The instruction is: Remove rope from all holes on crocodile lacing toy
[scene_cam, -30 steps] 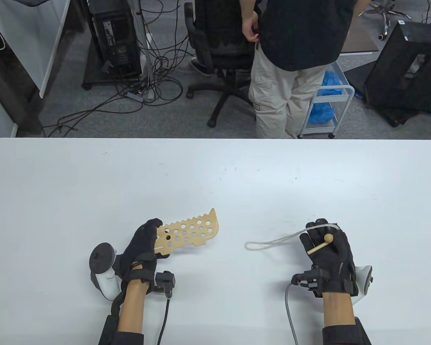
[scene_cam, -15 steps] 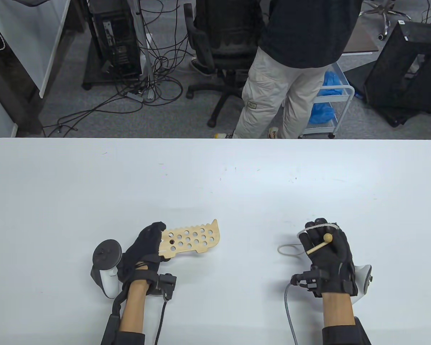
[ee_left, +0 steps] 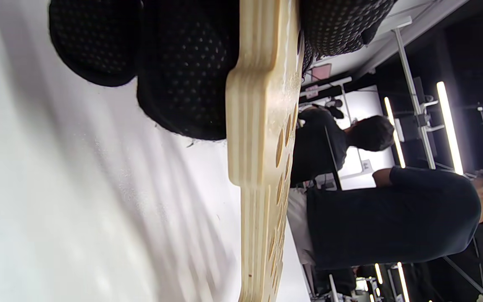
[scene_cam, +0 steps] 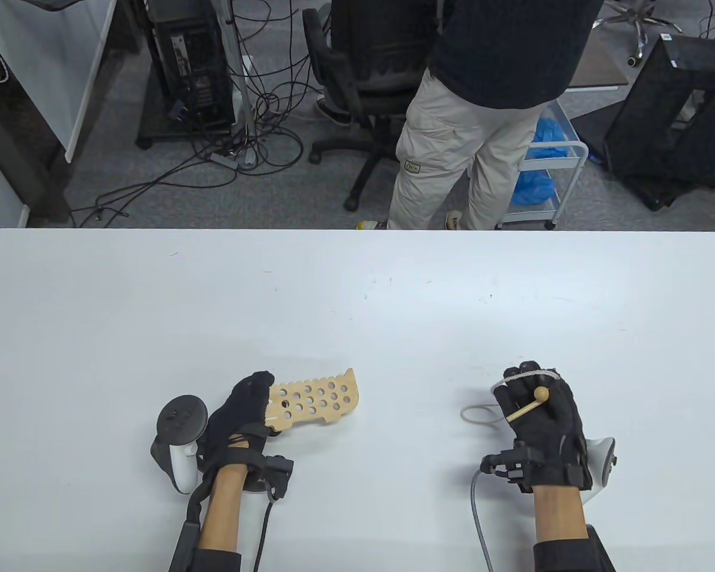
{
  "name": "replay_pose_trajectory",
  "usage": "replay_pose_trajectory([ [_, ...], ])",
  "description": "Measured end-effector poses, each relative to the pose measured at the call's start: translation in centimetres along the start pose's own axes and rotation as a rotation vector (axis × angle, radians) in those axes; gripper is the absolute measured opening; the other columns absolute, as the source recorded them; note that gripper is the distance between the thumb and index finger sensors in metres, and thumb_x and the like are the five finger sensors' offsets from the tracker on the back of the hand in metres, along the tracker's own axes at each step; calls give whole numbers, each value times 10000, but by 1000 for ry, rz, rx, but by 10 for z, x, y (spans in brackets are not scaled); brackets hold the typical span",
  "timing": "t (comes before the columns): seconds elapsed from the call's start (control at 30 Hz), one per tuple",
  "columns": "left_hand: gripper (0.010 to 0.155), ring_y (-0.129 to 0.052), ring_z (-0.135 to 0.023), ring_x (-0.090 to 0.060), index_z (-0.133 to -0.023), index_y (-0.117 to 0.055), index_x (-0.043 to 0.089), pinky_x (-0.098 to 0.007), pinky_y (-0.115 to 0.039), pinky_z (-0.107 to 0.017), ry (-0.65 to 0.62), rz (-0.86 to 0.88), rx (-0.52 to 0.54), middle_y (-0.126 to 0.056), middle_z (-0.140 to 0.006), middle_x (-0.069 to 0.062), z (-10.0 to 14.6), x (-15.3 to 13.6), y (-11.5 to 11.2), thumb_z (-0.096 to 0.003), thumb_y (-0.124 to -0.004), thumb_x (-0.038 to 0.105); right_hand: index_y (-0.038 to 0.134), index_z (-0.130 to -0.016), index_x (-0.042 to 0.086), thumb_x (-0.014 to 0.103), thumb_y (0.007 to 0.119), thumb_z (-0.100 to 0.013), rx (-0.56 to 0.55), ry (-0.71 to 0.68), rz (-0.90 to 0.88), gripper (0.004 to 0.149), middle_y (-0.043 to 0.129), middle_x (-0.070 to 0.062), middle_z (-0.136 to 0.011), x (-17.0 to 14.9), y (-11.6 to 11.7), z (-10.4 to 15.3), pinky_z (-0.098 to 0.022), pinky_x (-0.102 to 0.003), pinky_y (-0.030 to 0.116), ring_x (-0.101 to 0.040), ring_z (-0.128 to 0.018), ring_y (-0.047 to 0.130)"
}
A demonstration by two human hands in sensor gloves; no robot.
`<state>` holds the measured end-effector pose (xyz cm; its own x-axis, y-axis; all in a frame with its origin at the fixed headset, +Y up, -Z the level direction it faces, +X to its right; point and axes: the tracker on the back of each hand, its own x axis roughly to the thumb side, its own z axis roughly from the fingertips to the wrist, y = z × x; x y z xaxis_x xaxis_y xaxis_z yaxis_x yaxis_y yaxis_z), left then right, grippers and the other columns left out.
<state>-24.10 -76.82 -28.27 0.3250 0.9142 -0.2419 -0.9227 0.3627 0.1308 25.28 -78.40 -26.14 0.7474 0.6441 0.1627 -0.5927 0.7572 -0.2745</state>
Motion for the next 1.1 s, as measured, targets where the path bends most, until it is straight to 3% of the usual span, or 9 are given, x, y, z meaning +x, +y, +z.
replay_pose_trajectory([
  [0.47,525,-1028,-395,-180,-995,-764,211,-483,-853,-466,29,-175,87,-1021,-733,-70,3,4,2,-512,-724,412,678,-831,146,352,700,-508,2,5,13,383,715,-144,-936,-1,0,0,-635,-662,561,-421,-853,723],
  [0.63,535,-952,-599,-223,-1016,-726,228,-516,-792,-537,54,-334,160,-870,-922,-121,6,10,6,-496,-766,350,679,-830,145,351,700,-508,2,8,24,383,717,-144,-934,-2,0,-1,-634,-663,561,-424,-850,723],
  [0.67,533,-935,-637,-237,-1016,-724,229,-523,-781,-547,61,-367,167,-842,-946,-132,6,10,6,-490,-802,270,680,-830,144,350,700,-508,3,9,26,383,717,-146,-933,-3,0,-1,-633,-663,561,-424,-850,723],
  [0.77,552,-856,-759,-303,-1027,-711,233,-536,-746,-578,76,-488,179,-761,-1010,-159,6,11,4,-492,-774,349,680,-830,141,348,700,-508,10,22,39,383,716,-148,-933,-3,0,-1,-634,-663,560,-427,-852,719],
  [0.8,544,-837,-792,-327,-1025,-716,230,-542,-739,-585,72,-523,176,-747,-1024,-166,6,11,3,-491,-801,282,677,-831,139,345,698,-509,14,29,52,382,712,-150,-935,-4,0,-1,-634,-663,559,-427,-852,717],
  [0.87,555,-775,-865,-375,-1030,-715,224,-557,-711,-607,73,-559,171,-702,-1059,-185,5,11,1,-495,-762,366,673,-832,136,339,694,-510,18,44,86,381,705,-154,-938,-5,0,-1,-633,-665,554,-432,-853,711],
  [1.1,551,-649,-976,-414,-1034,-713,243,-613,-638,-659,30,-660,190,-603,-1126,-186,8,18,-5,-503,-740,389,682,-823,119,325,703,-503,5,15,286,381,705,-176,-931,1,4,0,-624,-678,546,-456,-845,701],
])
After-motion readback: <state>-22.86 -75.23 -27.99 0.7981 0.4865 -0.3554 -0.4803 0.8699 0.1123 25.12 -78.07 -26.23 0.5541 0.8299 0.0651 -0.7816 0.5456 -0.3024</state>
